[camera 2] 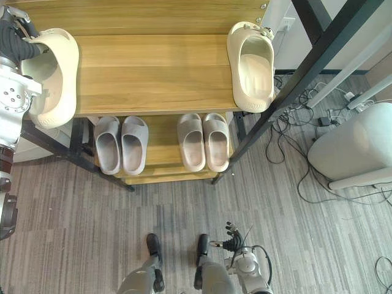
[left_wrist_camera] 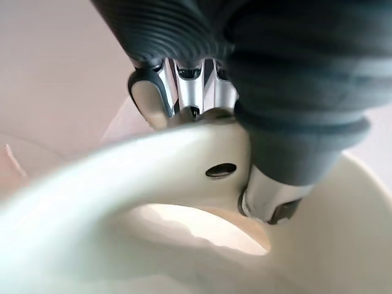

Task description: Organize the slippers on the shoe rack

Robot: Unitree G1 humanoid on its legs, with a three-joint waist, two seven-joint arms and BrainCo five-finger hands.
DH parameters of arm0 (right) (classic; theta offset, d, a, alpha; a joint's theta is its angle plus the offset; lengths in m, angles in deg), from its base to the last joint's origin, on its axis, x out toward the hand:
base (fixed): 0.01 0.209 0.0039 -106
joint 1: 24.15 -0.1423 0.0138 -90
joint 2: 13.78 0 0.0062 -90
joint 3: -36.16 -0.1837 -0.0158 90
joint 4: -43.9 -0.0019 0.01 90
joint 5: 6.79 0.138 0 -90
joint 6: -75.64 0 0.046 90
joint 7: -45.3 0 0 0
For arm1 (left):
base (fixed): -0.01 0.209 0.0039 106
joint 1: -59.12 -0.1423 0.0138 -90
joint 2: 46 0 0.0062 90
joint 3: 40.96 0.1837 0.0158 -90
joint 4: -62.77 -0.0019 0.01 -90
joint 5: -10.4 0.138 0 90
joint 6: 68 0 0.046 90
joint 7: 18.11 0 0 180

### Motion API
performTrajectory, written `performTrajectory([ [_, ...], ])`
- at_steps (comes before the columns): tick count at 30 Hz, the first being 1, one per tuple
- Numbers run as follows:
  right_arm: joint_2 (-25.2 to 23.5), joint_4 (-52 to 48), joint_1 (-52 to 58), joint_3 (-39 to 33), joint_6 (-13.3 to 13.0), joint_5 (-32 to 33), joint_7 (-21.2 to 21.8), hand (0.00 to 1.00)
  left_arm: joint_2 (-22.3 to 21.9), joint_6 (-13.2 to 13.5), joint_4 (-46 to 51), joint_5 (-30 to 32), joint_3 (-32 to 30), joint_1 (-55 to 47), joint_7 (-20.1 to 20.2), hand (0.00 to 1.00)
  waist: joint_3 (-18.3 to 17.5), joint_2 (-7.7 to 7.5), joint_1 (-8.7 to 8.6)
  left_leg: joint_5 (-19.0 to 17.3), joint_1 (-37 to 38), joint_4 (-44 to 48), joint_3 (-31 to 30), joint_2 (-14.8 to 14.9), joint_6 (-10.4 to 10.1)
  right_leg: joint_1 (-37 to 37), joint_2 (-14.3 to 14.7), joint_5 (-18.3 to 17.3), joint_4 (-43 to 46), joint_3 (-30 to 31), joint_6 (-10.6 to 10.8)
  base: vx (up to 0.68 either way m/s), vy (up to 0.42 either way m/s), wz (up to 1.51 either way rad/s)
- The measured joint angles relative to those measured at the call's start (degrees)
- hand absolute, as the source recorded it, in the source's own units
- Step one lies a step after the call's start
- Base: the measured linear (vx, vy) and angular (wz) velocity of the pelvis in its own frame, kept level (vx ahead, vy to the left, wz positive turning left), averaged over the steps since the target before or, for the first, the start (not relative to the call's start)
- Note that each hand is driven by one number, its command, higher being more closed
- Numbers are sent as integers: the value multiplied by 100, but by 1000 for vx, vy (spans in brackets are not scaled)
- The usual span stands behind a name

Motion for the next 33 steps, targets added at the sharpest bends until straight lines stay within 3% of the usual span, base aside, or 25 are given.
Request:
performTrajectory([
  [6,-28,6,-7,-1,6,-3,-5,0,-548,-1,498,-105,-40,-225,-115,100,0,1,11,2,121,0,-47,-19,3,145,-17,-2,-17,-36,1,-7,0,3],
  [20,-74,-10,-61,-6,101,-16,-56,0,-1080,10,710,-210,274,186,-243,100,33,128,-56,9,108,0,-1,-75,10,80,-73,48,-15,39,31,-24,4,-2],
  [24,-76,-17,-84,-10,101,-20,-99,0,-1136,-1,255,-222,373,684,-251,100,34,175,-135,7,65,-1,40,-109,10,-34,-97,205,-135,256,55,-41,5,-27],
  [27,-52,-17,-135,-11,103,-18,-134,0,-1173,0,-73,-225,374,1010,-254,100,18,304,-308,7,-90,-1,53,-137,11,-231,-118,341,-202,382,73,-69,13,-26],
  [33,-43,-16,-135,-18,104,-13,-255,0,-1210,-10,-545,-324,498,1384,-260,100,40,359,-433,2,-139,-2,103,-130,8,-384,-118,470,-264,583,64,-52,13,-22],
])
